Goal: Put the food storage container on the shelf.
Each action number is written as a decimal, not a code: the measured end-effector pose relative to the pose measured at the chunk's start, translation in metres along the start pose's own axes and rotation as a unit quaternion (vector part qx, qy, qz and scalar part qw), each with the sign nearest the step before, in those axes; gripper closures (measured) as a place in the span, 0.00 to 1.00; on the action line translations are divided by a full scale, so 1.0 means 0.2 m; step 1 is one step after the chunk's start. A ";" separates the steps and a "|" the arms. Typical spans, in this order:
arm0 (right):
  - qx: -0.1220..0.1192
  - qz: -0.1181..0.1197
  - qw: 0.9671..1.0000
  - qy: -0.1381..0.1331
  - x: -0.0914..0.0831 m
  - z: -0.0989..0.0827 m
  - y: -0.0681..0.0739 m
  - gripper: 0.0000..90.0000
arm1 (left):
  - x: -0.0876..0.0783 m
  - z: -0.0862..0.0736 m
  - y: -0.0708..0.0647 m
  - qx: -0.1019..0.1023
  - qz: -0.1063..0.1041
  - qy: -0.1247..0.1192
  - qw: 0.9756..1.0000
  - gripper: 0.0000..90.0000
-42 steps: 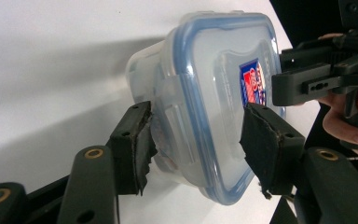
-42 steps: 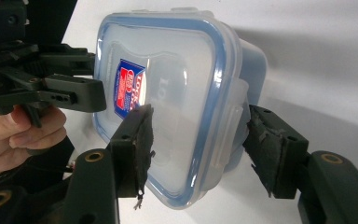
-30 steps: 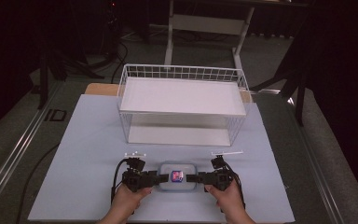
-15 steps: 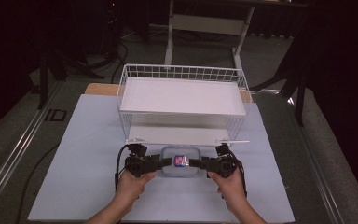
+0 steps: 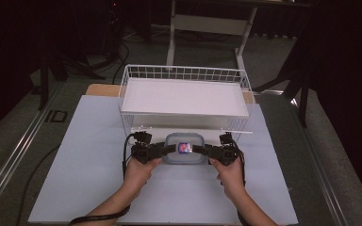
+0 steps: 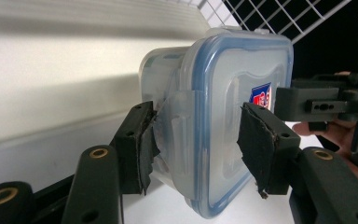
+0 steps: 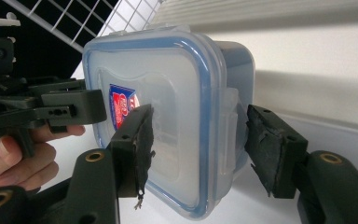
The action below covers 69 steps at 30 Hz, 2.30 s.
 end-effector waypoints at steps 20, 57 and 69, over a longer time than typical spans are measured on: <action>0.018 -0.007 1.000 -0.024 0.16 0.08 -0.13 0.48 | 0.13 0.10 0.17 0.006 0.013 -0.024 1.000 0.53; -0.015 -0.062 0.996 -0.069 0.21 0.21 -0.23 0.39 | 0.24 0.18 0.24 0.029 0.036 -0.070 0.996 0.44; -0.085 -0.093 0.988 -0.087 0.09 0.17 -0.15 0.40 | 0.07 0.10 0.16 0.081 0.034 -0.080 0.993 0.31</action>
Point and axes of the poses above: each handheld gripper's, and its own axes: x roughly forward along the jaws, z roughly out of its top, y roughly to its left, the point moved 10 cm from there along x, roughly forward along the jaws, and after that the axes turned 2 degrees about y, right-handed, at the moved point
